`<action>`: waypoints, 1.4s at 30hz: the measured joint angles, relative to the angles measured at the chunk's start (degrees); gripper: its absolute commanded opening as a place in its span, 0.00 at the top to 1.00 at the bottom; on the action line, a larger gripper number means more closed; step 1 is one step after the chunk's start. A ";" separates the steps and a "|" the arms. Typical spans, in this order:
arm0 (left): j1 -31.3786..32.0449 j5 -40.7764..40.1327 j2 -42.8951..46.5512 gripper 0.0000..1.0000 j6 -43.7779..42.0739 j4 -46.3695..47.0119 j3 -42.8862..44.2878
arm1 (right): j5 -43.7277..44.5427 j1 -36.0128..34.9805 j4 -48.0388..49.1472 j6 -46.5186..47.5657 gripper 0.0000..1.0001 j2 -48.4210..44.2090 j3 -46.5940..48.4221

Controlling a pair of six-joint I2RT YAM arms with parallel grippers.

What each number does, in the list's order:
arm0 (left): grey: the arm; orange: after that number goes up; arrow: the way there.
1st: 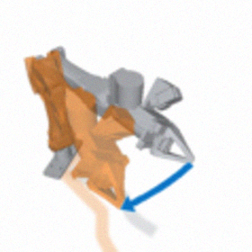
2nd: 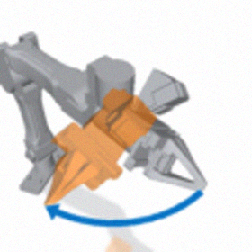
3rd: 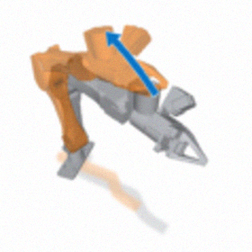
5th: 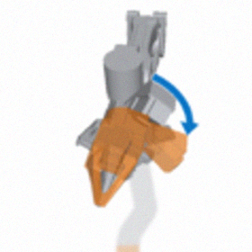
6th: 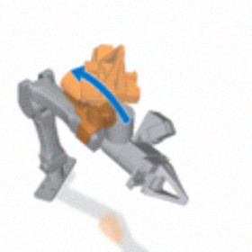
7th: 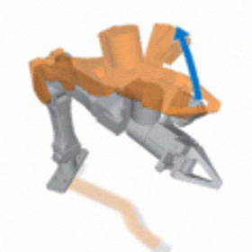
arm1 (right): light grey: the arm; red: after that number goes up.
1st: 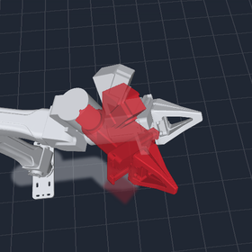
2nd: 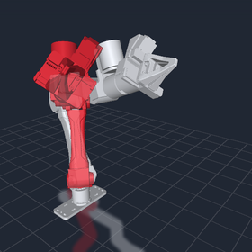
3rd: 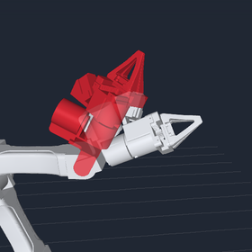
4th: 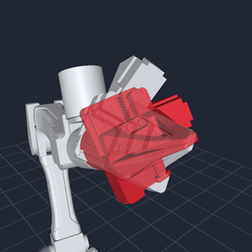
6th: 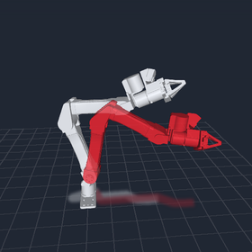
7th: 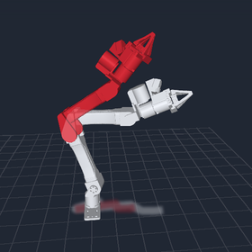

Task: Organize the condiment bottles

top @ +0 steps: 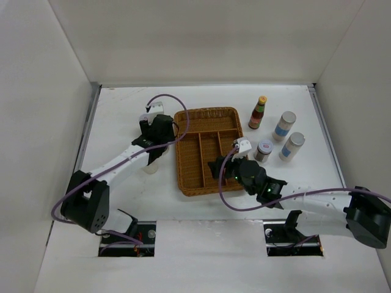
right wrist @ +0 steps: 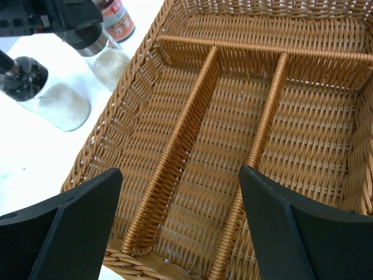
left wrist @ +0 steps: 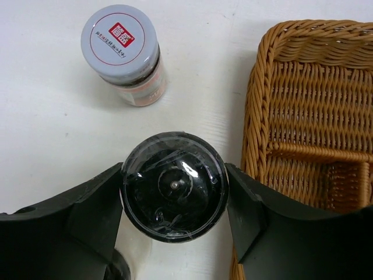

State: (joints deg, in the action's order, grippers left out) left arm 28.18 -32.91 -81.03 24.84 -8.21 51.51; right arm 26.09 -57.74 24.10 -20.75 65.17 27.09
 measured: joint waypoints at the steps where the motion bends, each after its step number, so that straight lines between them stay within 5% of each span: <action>1: 0.44 -0.44 0.87 0.63 -0.13 -0.57 -0.02 | 0.00 0.00 0.00 0.00 0.12 -0.31 0.00; 10: 5.88 -2.73 6.67 0.65 -2.60 -0.87 10.38 | 0.00 0.02 0.39 0.00 0.13 -2.21 0.00; 20: 6.95 0.59 -14.78 0.65 -2.86 4.96 24.98 | 0.09 1.68 0.50 -0.04 0.15 -4.02 -0.81; 28: 7.26 1.38 -25.05 0.63 -3.52 4.22 26.03 | 0.09 2.27 0.52 -0.04 0.13 -4.63 -0.87; 35: 7.87 -0.26 -25.09 0.11 -3.85 5.86 25.59 | 0.09 2.95 0.63 -0.04 0.11 -5.60 -1.31; 42: 9.55 -2.34 -16.15 0.02 -4.59 7.85 19.67 | 0.09 2.97 0.59 -0.07 0.11 -5.66 -1.70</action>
State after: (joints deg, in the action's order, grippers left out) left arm 37.74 -35.24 -97.19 20.25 -0.36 71.18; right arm 26.17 -54.76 24.69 -20.82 59.51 25.39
